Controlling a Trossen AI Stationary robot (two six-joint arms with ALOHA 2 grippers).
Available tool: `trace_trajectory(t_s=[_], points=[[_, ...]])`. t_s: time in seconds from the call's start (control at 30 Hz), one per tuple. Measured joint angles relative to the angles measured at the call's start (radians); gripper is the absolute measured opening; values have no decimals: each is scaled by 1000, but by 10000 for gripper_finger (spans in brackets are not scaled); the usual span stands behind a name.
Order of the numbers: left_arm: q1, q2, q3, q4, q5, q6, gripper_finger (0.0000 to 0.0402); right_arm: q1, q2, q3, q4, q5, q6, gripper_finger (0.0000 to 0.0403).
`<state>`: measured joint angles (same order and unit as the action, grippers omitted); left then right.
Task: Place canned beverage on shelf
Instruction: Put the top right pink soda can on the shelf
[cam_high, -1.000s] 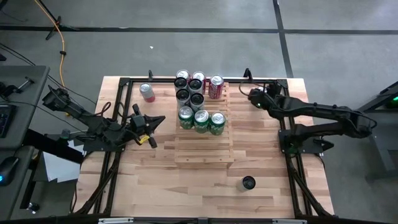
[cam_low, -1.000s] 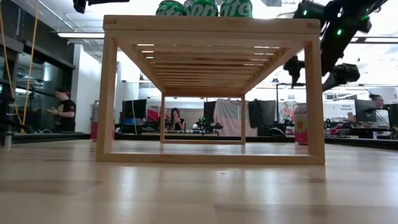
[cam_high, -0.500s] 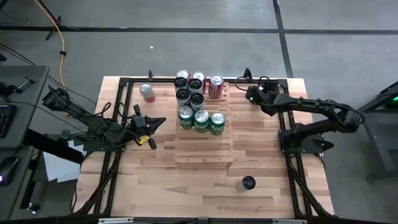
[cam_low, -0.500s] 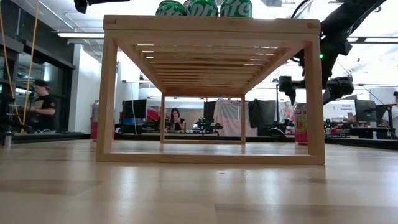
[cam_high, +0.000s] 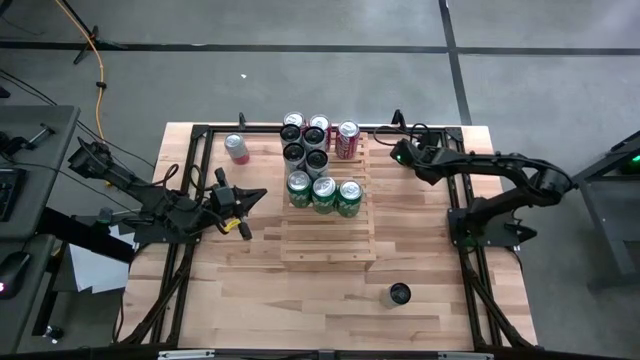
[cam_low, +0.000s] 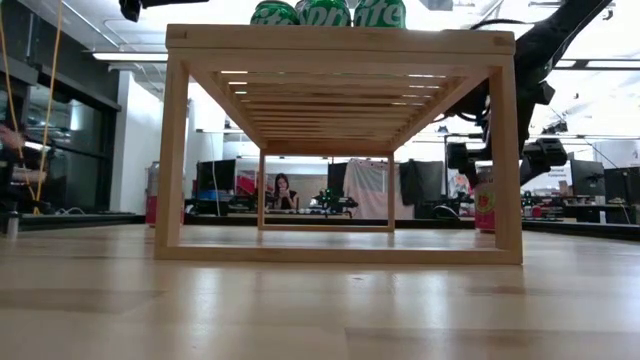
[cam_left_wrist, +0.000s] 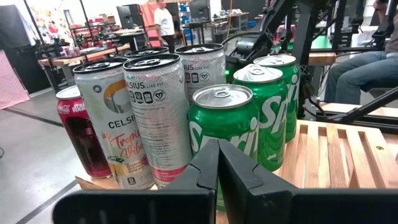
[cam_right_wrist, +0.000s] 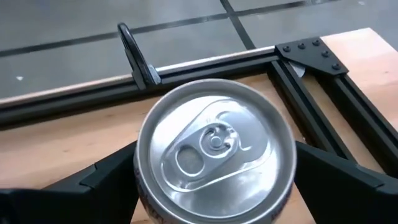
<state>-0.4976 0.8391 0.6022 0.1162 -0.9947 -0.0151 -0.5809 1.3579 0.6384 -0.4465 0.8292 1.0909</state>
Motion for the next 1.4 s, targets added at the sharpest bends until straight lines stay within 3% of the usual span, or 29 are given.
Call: trace_trajectory(t_s=[0.17, 0.37, 0.6, 0.8, 0.93, 1.2, 1.4], points=[[0, 0, 0, 0, 0, 0, 0, -9, 13, 0, 1, -10, -22, 344], [0, 0, 0, 0, 0, 0, 0, 2, 10, 27, -33, -38, -106, 279], [0, 0, 0, 0, 0, 8, 0, 76, -27, 174, -304, -30, -194, 280], [0, 0, 0, 0, 0, 3, 0, 209, -86, 391, -688, 54, -153, 280], [0, 0, 0, 0, 0, -3, 0, 325, -100, 513, -853, 91, -81, 280], [-1, 0, 0, 0, 0, -2, 0, 562, -99, 634, -892, 67, -84, 280], [-1, 0, 0, 0, 0, 8, 0, 779, -99, 710, -916, -22, -102, 280]])
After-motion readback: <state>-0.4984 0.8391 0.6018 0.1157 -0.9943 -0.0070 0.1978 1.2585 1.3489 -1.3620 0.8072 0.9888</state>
